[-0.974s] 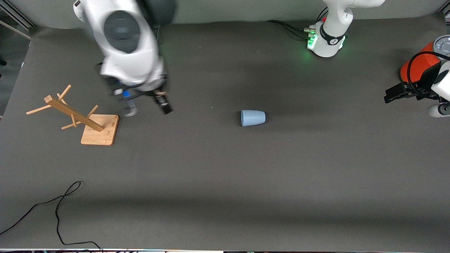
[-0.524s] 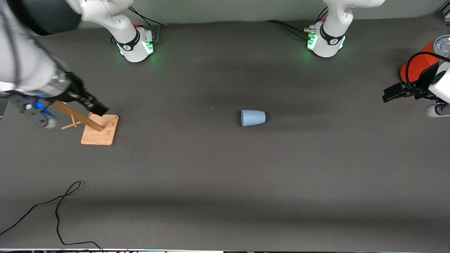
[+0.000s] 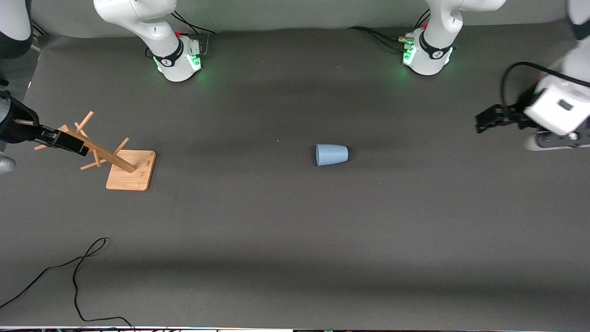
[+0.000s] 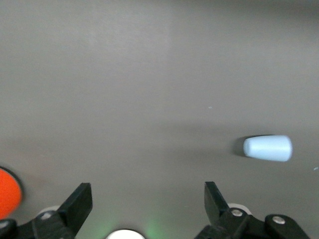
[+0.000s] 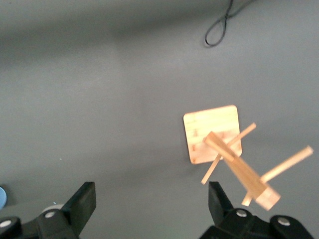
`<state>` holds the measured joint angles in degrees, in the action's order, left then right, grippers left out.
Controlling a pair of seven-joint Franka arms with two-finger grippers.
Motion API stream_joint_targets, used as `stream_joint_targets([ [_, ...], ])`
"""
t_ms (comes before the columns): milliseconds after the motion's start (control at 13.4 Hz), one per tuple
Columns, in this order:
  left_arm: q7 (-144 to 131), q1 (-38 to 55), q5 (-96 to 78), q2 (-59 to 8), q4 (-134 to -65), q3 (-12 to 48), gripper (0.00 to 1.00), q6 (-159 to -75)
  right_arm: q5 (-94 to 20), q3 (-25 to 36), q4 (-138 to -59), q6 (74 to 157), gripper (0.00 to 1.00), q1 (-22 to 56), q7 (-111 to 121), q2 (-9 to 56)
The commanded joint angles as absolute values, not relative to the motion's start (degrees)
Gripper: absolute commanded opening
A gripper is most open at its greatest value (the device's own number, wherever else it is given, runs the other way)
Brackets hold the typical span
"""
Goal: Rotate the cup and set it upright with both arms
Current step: 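Reach the left gripper to the lying cup and grasp its rim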
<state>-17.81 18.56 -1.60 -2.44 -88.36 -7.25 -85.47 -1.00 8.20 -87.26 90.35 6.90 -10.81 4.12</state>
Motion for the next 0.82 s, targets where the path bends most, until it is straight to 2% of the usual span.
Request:
stream_joint_targets([
  [0,-29.67,24.07,-1.49,-5.87,-85.61,-4.50,1.00,-86.13,-1.32,4.75,-90.08,94.73,1.00,2.56,0.05,2.37],
  [225,-43.10,27.06,1.12,-17.09,-77.29,3.40,1.00,-87.45,-0.88,4.75,-90.70,97.65,1.00,2.37,6.58,2.63],
  [374,-50.42,32.66,7.70,-25.27,-71.13,5.01,1.00,-87.45,-0.62,4.83,-90.53,97.56,1.00,2.81,6.50,2.55],
  [749,-53.94,43.57,15.28,-37.24,-70.05,4.75,1.00,-92.27,-0.62,4.84,-90.35,96.77,1.00,2.64,5.98,2.37],
])
